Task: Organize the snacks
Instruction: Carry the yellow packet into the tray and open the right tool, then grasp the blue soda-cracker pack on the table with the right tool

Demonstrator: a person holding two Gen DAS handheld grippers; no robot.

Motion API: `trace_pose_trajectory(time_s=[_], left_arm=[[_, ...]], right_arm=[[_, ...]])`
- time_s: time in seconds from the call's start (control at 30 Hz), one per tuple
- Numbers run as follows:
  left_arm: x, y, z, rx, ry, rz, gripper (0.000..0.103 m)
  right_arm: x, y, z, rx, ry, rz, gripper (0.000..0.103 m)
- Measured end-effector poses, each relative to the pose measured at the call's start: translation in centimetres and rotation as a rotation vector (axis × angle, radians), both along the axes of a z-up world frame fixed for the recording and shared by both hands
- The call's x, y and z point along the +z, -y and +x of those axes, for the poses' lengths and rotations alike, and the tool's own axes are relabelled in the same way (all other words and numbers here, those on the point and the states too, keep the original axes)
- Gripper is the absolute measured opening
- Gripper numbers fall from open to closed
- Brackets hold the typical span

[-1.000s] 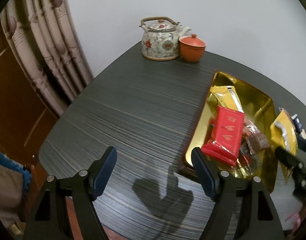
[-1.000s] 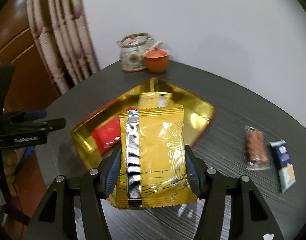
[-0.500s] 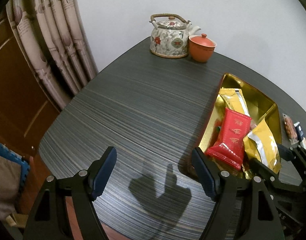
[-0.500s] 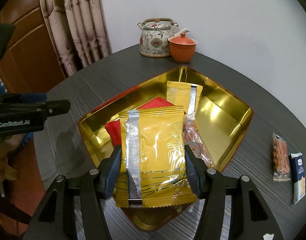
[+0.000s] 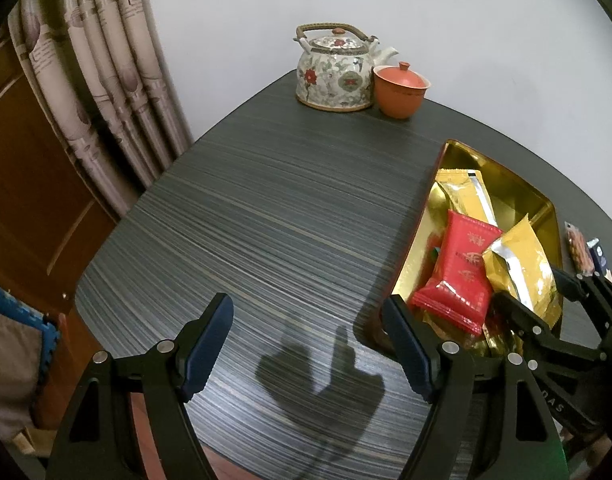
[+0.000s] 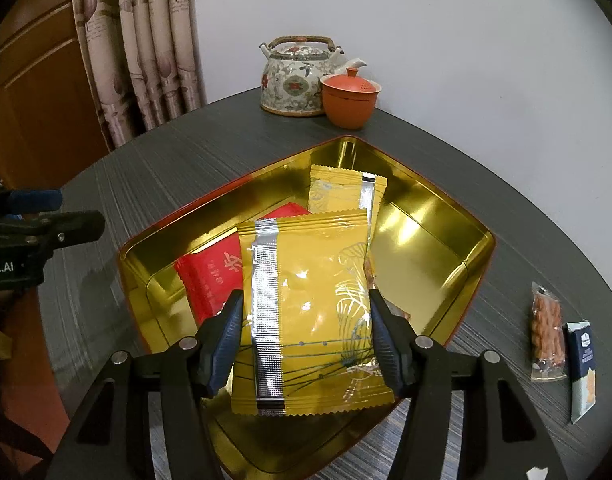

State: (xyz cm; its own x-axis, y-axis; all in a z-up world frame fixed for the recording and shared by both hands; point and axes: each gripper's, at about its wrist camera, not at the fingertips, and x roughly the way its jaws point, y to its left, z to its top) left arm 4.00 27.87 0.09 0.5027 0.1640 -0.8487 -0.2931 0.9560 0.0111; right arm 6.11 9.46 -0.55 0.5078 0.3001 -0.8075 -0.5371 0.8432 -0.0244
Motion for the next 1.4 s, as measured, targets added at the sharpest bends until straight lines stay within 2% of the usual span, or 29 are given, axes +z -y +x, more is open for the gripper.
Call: trace_pose_trajectory(time_s=[0.2, 0.3, 0.47, 0.77, 1.07, 1.3, 1.4], left_arm=[[-0.1, 0.2, 0.1, -0.007, -0.002, 0.0, 0.078], [-0.2, 0.2, 0.1, -0.009, -0.006, -0.003, 0.078], [-0.2, 0.3, 0.1, -0.012, -0.006, 0.0, 0.078], [-0.4, 0.4, 0.2, -0.013, -0.009, 0.006, 0.078], [-0.5, 0.7, 0.1, -0.027, -0.016, 0.031, 0.078], [-0.3, 0.7, -0.2, -0.054, 0.013, 0.052, 0.078], [-0.4, 0.4, -0.2, -0.044, 0.019, 0.067, 0.078]], right_arm=[[0.0, 0.2, 0.0, -0.007, -0.008, 0.018, 0.06], [0.1, 0.4, 0.0, -0.01, -0.021, 0.032, 0.066], [0.6, 1.1, -0.1, -0.019, -0.033, 0.074, 0.069], [3.1, 5.5, -0.3, -0.082, 0.005, 0.15, 0.073], [3.5, 16.3, 1.4, -0.287, 0.038, 0.119, 0.075], [1.5, 25.1, 3.2, -0.427, 0.019, 0.031, 0.077], [0.5, 27.5, 4.1, -0.445, 0.006, 0.015, 0.078]])
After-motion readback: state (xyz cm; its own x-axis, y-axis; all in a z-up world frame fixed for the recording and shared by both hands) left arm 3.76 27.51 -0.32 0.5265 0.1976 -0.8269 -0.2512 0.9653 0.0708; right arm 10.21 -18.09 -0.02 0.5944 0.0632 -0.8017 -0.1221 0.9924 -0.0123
